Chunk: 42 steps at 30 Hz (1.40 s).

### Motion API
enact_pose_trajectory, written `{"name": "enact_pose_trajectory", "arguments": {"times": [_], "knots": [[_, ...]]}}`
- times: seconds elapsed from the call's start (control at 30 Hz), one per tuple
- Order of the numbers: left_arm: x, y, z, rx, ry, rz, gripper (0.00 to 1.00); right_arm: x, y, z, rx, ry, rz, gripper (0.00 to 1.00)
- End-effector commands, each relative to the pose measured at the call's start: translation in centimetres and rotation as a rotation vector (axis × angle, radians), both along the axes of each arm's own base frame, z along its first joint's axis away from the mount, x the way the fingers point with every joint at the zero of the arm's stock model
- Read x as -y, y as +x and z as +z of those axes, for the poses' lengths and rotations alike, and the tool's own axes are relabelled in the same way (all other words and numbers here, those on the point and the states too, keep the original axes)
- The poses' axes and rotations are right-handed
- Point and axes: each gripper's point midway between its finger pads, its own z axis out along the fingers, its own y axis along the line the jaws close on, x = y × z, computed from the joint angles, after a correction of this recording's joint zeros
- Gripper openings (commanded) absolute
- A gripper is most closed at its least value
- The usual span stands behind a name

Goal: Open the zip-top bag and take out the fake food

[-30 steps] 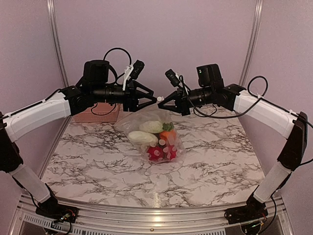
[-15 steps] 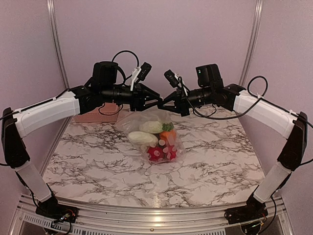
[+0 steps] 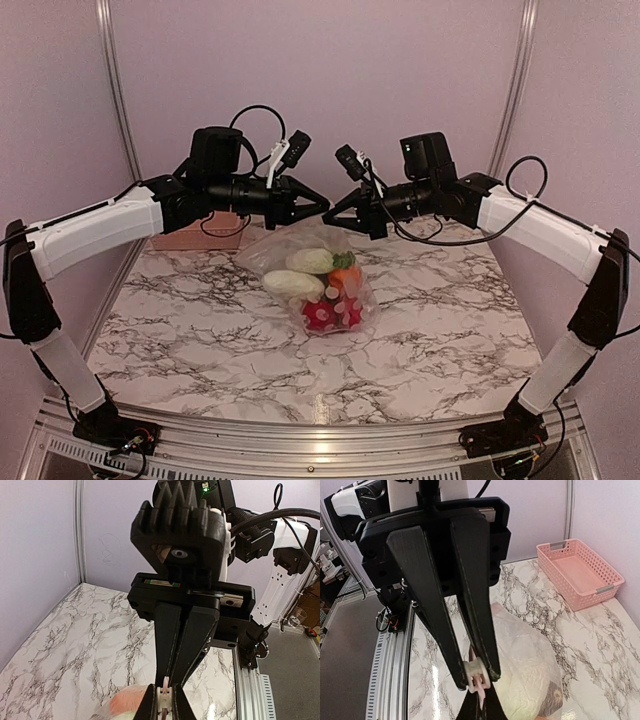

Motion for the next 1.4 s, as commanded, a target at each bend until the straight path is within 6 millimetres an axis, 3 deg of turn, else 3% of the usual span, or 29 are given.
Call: {"name": "enact_pose_trajectory", "arguments": {"times": [0.0,0.7,1.0,1.37], "knots": [[-0.5,-0.4,-1.0,-0.006,0.05,-0.001,0.0,0.4,-0.7,1.6,0.038,0.023,-0.012,0.0],[-5.0,1.6,-5.3,0.019,0.192,0.123,0.0,4.0,-0.2,2.6,0.037,0.082,-0.099,0.0],[-9.4,3.3,-6.6,0.005,0.215,0.229,0.0,7.5,0.8,2.2,0.026,0.099,-0.194,0.0],[-15.1,5.1,-7.9,0.007,0.258,0.369,0.0,9.8,0.6,1.2,0.025,0.088,-0.263,0.0]]}}
